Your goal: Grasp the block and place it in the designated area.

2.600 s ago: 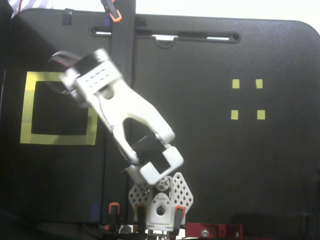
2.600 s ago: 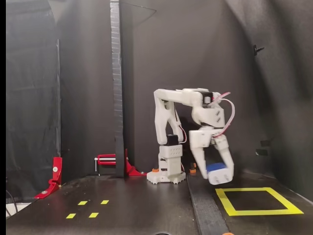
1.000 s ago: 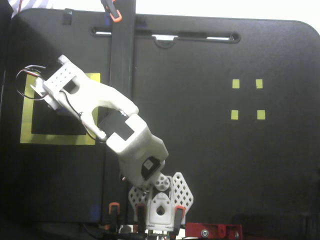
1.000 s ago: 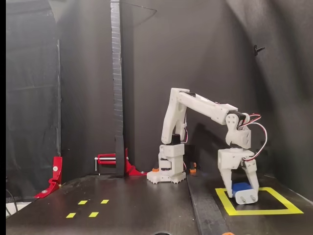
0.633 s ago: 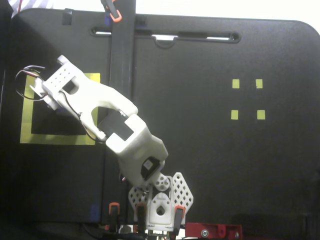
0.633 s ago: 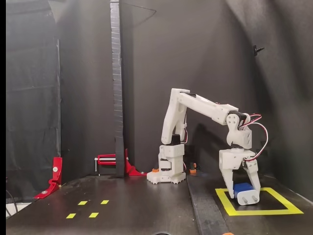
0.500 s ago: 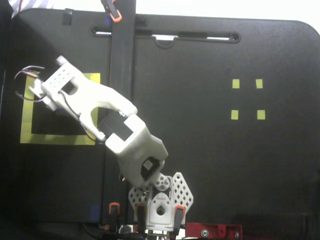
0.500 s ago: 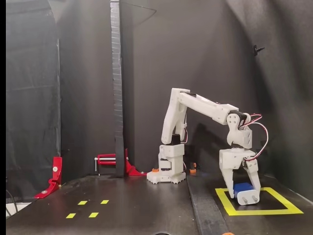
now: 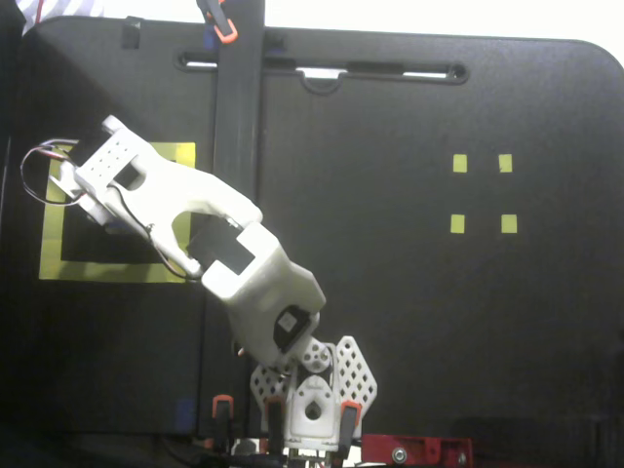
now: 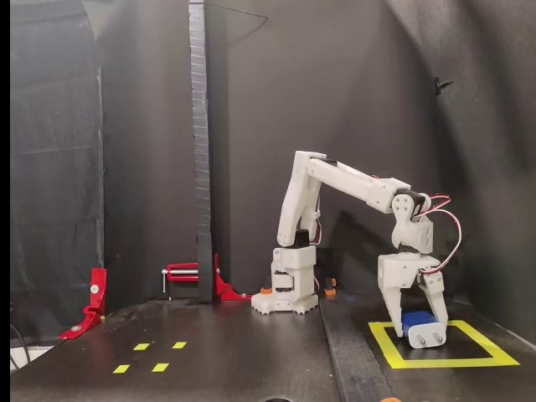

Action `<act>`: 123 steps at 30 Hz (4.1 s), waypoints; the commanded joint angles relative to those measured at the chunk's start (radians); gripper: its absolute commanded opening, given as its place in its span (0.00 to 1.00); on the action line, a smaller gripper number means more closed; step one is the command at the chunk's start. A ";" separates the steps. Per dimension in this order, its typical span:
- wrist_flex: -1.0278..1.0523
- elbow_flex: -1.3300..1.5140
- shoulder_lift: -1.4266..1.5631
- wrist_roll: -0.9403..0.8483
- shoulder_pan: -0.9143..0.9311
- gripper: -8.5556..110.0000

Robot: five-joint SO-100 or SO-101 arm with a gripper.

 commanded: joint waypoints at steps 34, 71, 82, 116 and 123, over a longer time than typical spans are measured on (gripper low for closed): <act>0.245 -0.043 0.334 -0.066 0.048 0.42; 0.505 -0.262 0.411 -0.114 0.104 0.13; 0.520 -0.262 0.411 -0.091 0.106 0.07; 0.489 -0.259 0.410 0.873 0.235 0.07; 0.483 -0.259 0.399 0.854 0.430 0.07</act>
